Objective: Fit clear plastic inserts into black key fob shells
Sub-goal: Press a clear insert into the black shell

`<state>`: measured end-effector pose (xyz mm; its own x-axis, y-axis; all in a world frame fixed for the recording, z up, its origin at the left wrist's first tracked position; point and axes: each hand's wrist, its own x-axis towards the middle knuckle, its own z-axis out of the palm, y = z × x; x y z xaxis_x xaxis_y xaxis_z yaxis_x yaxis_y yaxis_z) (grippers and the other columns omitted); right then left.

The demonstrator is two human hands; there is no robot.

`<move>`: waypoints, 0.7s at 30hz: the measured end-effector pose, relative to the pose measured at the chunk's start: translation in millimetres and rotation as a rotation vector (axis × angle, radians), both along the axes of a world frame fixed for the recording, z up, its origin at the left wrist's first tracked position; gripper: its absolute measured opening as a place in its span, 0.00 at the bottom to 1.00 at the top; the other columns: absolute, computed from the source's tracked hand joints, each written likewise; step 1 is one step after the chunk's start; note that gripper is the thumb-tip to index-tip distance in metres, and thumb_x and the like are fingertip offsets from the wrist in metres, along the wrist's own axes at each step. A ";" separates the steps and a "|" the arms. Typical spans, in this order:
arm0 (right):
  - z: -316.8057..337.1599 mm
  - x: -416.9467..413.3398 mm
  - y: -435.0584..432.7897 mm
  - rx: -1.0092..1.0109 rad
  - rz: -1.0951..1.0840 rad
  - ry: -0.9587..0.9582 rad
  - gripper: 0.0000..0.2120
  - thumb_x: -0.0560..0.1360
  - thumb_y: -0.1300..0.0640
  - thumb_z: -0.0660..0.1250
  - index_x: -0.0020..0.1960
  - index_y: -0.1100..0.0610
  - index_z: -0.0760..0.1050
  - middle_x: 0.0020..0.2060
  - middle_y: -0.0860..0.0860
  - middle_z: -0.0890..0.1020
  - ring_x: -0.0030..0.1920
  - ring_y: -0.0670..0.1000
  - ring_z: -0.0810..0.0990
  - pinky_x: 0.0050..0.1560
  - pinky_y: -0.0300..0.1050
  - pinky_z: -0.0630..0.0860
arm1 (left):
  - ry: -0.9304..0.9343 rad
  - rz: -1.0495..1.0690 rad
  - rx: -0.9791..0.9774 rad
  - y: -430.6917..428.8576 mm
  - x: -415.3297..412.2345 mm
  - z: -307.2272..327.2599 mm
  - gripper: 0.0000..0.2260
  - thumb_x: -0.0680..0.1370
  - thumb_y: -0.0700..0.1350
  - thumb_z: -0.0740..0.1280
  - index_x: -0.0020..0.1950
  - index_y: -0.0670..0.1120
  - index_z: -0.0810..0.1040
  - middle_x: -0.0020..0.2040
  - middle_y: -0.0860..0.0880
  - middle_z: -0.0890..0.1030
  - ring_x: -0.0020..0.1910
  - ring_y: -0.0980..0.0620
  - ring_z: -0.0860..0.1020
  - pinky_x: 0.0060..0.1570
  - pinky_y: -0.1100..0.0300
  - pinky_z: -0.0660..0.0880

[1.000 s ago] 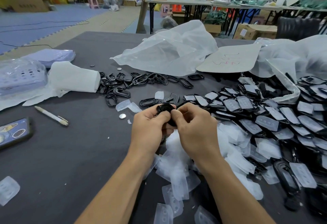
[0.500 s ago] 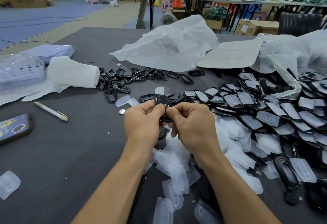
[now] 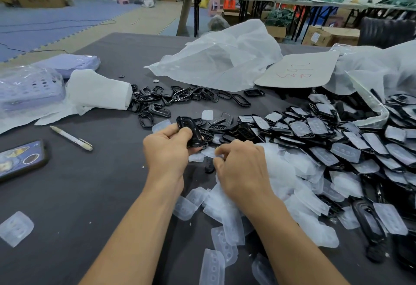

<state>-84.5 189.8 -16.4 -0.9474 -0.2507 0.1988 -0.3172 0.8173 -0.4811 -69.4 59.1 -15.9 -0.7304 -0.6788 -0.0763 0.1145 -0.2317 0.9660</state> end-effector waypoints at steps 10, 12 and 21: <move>-2.7 1.4 2.2 -0.003 -0.031 0.167 0.06 0.79 0.52 0.69 0.44 0.47 0.82 0.43 0.43 0.82 0.50 0.47 0.73 0.56 0.42 0.58 | -0.027 -0.101 -0.014 7.8 -0.1 1.7 0.08 0.79 0.31 0.68 0.45 0.39 0.86 0.36 0.46 0.87 0.33 0.53 0.84 0.32 0.63 0.80; 0.3 3.5 3.4 -0.222 -0.067 0.221 0.07 0.80 0.54 0.67 0.44 0.48 0.81 0.39 0.43 0.81 0.45 0.48 0.75 0.53 0.44 0.66 | -0.019 -0.119 -0.019 8.3 0.3 2.4 0.09 0.79 0.32 0.68 0.44 0.40 0.87 0.36 0.45 0.87 0.33 0.51 0.84 0.33 0.62 0.81; 3.9 5.0 5.0 -0.666 0.030 0.063 0.08 0.80 0.59 0.65 0.44 0.49 0.74 0.29 0.48 0.82 0.29 0.51 0.81 0.33 0.52 0.80 | 0.013 -0.209 -0.036 11.7 5.1 8.5 0.16 0.79 0.33 0.68 0.37 0.48 0.88 0.38 0.45 0.87 0.35 0.49 0.82 0.38 0.56 0.84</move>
<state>-79.5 194.8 -12.5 -0.9236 -0.0813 0.3746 -0.3789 0.3426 -0.8597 -64.3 70.8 -7.5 -0.8563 -0.5145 -0.0447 0.0797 -0.2172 0.9729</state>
